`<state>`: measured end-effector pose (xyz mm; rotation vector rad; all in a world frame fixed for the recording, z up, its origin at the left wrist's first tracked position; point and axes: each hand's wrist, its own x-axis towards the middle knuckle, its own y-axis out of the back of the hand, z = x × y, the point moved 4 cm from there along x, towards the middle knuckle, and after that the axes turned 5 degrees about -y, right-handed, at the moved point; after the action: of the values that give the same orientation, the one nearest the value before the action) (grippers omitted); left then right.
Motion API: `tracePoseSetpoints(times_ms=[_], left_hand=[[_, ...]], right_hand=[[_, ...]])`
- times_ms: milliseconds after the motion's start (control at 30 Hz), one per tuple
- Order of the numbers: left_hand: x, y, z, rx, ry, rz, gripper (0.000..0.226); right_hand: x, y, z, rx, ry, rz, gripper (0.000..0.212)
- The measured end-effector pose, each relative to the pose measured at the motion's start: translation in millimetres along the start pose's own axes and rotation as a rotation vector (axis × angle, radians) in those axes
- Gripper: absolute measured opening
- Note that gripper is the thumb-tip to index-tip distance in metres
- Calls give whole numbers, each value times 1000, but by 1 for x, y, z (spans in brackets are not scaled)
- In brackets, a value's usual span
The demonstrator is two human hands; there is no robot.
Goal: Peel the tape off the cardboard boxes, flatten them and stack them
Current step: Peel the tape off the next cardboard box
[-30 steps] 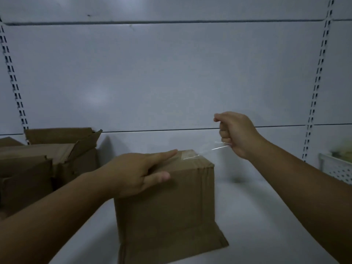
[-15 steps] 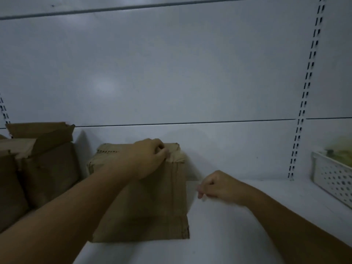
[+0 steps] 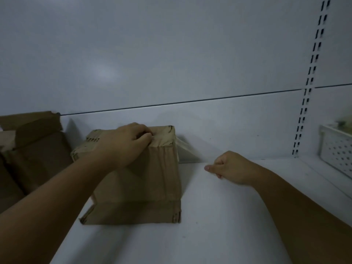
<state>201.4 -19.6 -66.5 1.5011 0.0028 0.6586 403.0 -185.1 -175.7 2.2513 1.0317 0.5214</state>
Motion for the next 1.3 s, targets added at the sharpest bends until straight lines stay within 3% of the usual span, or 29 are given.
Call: tracePoseSetpoints(times_ms=[267,400,467,567,633,800,900,967,1067,1200,1300], left_hand=[[0,0,0,-26,-3,-26,34],[0,0,1,-26,0,-36,35],[0,-1,1,-13,-5,-39,35],[0,-1,0,-38,-7,-26,34],[1,-2,0,-40,-18,-23,35],[-3,4,8,8,-75,12,35],[-15,22,39,66,-297,335,25],[-28,24,76,-93,-458,450,25],[-30,3,125,-299,-528,388,30],[3,-38,149,-486,-407,134,56],[18,-44,147,-643,-347,185,29]], right_hand=[[-5,11,19,-189,-181,129,44],[-4,36,27,-163,-258,354,46],[-3,41,29,40,-291,419,43],[-11,54,48,659,-459,633,32],[-20,65,60,931,-531,723,28],[-15,65,37,1136,-364,522,23],[-10,58,14,1180,-203,391,18],[-10,57,6,1101,-123,327,16],[-12,54,-3,968,-61,234,12],[-18,49,-18,1116,31,30,23],[-31,51,-36,1205,128,-1,27]])
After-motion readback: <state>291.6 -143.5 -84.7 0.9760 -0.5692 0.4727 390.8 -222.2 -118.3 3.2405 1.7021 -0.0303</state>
